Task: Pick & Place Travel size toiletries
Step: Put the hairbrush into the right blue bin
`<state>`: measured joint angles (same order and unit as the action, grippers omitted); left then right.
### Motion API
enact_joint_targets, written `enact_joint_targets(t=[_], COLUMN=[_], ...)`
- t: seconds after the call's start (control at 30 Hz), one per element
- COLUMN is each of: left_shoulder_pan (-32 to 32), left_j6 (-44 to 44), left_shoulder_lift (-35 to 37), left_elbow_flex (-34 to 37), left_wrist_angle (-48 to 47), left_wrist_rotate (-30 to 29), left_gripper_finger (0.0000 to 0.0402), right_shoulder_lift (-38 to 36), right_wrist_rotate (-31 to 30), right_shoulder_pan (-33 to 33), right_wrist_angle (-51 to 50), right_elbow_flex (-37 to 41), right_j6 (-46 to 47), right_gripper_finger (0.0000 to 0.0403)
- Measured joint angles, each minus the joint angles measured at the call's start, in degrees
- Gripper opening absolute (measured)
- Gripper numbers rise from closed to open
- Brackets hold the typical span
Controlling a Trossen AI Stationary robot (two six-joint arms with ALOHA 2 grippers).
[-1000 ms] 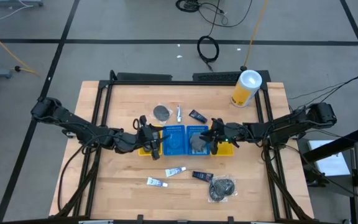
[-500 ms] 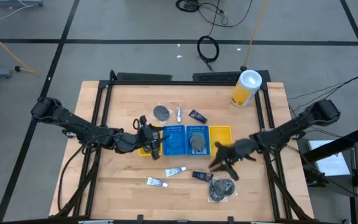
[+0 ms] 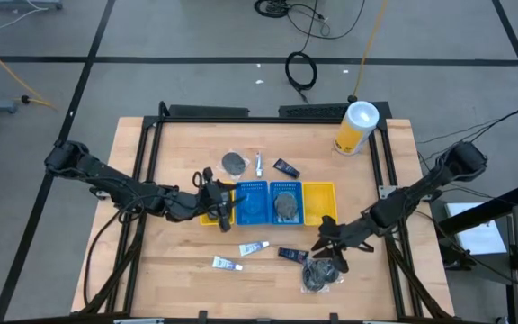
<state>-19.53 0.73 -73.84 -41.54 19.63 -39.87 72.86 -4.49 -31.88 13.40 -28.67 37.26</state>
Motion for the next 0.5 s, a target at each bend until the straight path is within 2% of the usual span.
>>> enact_joint_targets(t=[0.43,0.5], left_shoulder_pan=[-0.02,-0.02], left_j6=[-0.02,-0.02], left_shoulder_lift=[0.00,0.00], left_elbow_flex=[0.00,0.00], left_wrist_angle=[0.03,0.01], left_wrist_rotate=[1.06,1.06], left_gripper_finger=[0.0159,0.0159], right_shoulder_lift=[6.37,6.36], right_wrist_rotate=[0.37,1.99], right_shoulder_pan=[-0.10,-0.08], right_wrist_angle=[0.03,0.80], right_elbow_flex=[-0.02,-0.02], right_j6=[2.74,2.67], right_gripper_finger=[0.0163,0.0167])
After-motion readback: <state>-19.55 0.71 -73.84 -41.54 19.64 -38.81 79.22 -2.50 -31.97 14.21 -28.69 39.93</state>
